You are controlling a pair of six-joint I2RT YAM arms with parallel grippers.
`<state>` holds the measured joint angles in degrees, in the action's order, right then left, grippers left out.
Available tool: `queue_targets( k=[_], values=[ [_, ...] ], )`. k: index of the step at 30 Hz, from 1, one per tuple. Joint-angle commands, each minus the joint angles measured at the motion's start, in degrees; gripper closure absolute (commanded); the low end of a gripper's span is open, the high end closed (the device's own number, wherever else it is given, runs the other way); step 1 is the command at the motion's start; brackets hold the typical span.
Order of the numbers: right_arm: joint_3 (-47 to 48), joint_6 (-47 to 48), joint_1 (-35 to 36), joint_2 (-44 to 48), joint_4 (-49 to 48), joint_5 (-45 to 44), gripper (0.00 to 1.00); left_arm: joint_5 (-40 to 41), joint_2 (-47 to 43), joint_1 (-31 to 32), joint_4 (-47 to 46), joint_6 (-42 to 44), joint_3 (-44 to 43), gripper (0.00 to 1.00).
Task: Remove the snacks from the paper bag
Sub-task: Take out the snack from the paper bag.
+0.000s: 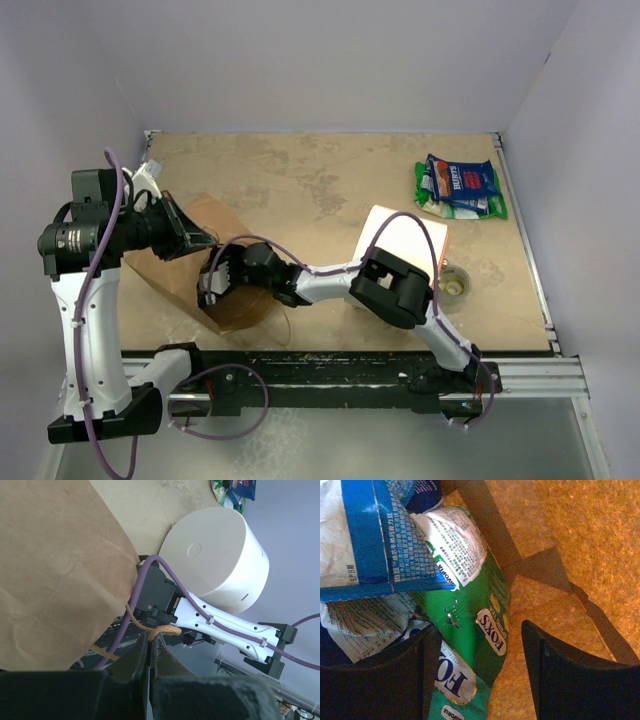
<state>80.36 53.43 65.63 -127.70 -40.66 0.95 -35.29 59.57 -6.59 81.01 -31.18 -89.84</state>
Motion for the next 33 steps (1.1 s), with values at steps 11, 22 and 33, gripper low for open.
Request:
queue_targets(
  k=[11, 22, 33],
  values=[
    [11.74, -2.43, 0.12, -5.37, -3.08, -0.47, 0.77, -2.02, 1.85, 0.18, 3.17, 4.37, -5.64, 1.00],
    [7.13, -6.44, -1.77, 3.07, 4.80, 7.23, 1.00, -1.27, 1.84, 0.17, -0.25, 1.82, -6.02, 1.00],
    [-7.86, -19.62, -1.74, 19.07, 10.01, 11.29, 1.00, -1.11, 2.95, 0.17, -8.79, -2.15, -3.67, 1.00]
  ],
)
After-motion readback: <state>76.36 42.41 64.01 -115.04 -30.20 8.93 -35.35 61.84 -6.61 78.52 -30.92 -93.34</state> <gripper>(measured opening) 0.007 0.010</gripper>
